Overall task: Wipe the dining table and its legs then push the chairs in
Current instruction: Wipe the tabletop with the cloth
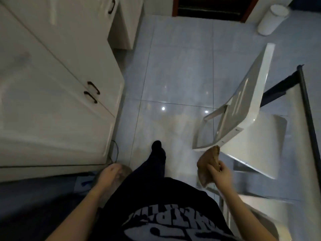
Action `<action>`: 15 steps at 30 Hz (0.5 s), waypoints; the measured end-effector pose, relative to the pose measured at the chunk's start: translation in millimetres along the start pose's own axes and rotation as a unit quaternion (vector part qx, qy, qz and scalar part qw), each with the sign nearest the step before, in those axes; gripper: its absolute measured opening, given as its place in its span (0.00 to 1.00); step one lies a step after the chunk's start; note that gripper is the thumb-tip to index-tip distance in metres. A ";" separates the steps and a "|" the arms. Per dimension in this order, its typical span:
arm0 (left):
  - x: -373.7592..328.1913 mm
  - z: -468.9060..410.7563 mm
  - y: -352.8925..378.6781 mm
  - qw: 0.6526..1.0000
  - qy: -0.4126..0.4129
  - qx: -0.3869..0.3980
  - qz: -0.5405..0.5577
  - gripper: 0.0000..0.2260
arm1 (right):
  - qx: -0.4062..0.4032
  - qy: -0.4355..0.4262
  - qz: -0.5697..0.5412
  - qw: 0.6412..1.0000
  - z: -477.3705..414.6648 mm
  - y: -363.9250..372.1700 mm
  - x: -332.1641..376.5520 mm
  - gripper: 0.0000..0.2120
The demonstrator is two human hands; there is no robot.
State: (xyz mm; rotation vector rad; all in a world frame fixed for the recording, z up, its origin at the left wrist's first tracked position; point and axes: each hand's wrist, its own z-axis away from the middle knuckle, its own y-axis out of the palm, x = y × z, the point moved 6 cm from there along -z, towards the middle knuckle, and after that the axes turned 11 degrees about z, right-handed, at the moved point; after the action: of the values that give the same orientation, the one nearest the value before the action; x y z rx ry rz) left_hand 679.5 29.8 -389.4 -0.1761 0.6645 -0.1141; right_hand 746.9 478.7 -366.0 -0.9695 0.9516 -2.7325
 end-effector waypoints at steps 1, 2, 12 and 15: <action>-23.4 -19.2 5.3 0.999 0.009 0.016 -0.029 0.10 | -0.009 0.011 0.000 1.000 -10.7 -1.6 5.3 0.07; -48.0 -37.3 10.5 0.998 0.015 0.028 -0.058 0.10 | -0.014 0.022 0.002 1.000 -20.7 -3.4 12.1 0.07; -276.3 -156.2 49.0 0.988 0.089 0.044 -0.118 0.08 | -0.051 0.024 0.032 0.998 -134.2 -9.3 172.8 0.08; -301.6 -186.3 51.4 0.995 0.069 0.014 -0.072 0.09 | -0.053 -0.011 0.033 0.998 -190.7 -11.4 242.2 0.05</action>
State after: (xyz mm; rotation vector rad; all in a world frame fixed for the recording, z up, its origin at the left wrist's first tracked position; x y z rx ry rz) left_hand 330.4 105.3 -361.9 -0.1898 0.7872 -0.2768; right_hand 442.2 521.2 -343.9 -0.9646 1.1154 -2.6349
